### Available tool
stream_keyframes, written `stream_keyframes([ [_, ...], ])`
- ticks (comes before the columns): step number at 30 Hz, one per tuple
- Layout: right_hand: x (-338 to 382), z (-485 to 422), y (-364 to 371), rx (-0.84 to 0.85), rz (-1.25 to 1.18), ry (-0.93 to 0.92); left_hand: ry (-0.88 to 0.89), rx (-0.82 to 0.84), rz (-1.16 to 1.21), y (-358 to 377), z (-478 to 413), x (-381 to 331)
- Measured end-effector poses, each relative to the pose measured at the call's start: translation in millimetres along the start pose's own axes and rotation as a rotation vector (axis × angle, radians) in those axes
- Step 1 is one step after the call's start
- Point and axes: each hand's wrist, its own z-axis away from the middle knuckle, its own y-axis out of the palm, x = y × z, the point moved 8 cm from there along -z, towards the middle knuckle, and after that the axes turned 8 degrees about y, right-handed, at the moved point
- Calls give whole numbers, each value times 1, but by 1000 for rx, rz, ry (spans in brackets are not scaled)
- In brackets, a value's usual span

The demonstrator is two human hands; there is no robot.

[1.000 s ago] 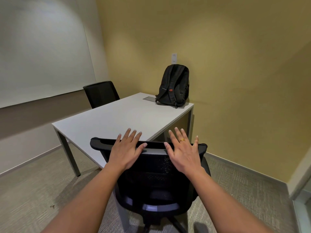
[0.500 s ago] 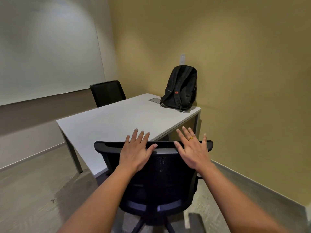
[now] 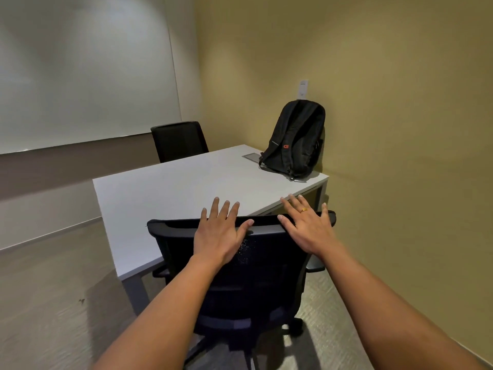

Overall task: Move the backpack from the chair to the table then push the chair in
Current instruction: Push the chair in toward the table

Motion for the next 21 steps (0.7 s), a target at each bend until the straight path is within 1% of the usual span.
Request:
stream_keyframes([
  [12, -60, -74, 6, 14, -12, -67, -69, 13, -20, 23, -75, -37],
  [16, -85, -105, 6, 47, 3, -101, -119, 17, 6, 32, -106, -53],
  [19, -108, -130, 6, 55, 11, -79, -175, 26, 47, 41, -130, -69],
  [21, -119, -144, 5, 31, -8, -42, -203, 32, 58, 45, -146, -81],
])
